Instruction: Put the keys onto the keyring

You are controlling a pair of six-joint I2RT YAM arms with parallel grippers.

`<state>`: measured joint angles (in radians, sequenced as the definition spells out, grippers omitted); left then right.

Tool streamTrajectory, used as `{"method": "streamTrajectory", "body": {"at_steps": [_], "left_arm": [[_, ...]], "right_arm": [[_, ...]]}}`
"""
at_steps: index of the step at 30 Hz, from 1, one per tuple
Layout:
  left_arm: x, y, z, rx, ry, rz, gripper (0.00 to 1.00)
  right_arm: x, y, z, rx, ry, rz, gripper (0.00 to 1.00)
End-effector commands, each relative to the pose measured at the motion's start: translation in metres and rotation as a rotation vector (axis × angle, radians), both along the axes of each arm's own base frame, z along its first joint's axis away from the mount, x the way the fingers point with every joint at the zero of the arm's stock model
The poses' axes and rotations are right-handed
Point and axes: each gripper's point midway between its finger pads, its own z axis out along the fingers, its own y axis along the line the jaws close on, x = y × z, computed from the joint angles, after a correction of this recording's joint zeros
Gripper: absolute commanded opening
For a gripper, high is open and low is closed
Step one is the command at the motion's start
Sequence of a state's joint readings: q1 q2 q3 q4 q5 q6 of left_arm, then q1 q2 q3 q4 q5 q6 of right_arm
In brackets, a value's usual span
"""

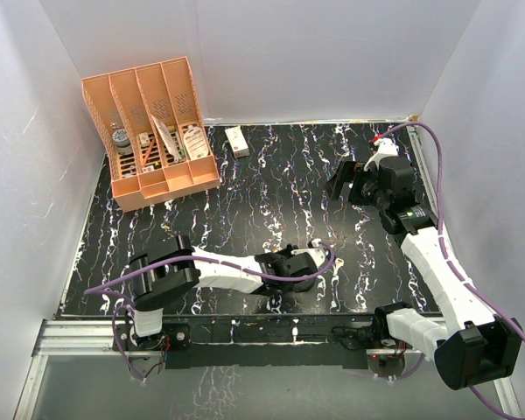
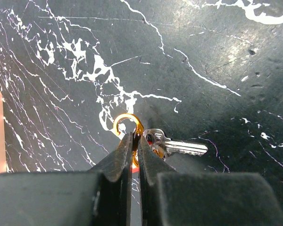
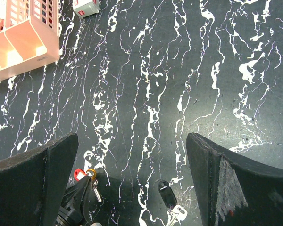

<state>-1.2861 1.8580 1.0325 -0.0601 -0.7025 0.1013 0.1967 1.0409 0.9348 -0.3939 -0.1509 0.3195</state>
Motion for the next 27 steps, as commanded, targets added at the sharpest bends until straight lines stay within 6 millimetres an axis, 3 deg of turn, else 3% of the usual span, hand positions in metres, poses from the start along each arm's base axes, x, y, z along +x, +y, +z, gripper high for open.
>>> {"method": "streamTrajectory", "body": {"at_steps": [1, 27], "left_arm": [[0.0051, -0.0086, 0.0131, -0.023, -0.021, 0.0, 0.0], [0.0037, -0.0139, 0.0109, -0.034, -0.005, -0.012, 0.0]], "right_arm": [[0.0035, -0.0013, 0.0062, -0.007, -0.037, -0.01, 0.98], [0.0039, -0.0016, 0.0062, -0.008, -0.038, -0.011, 0.98]]}}
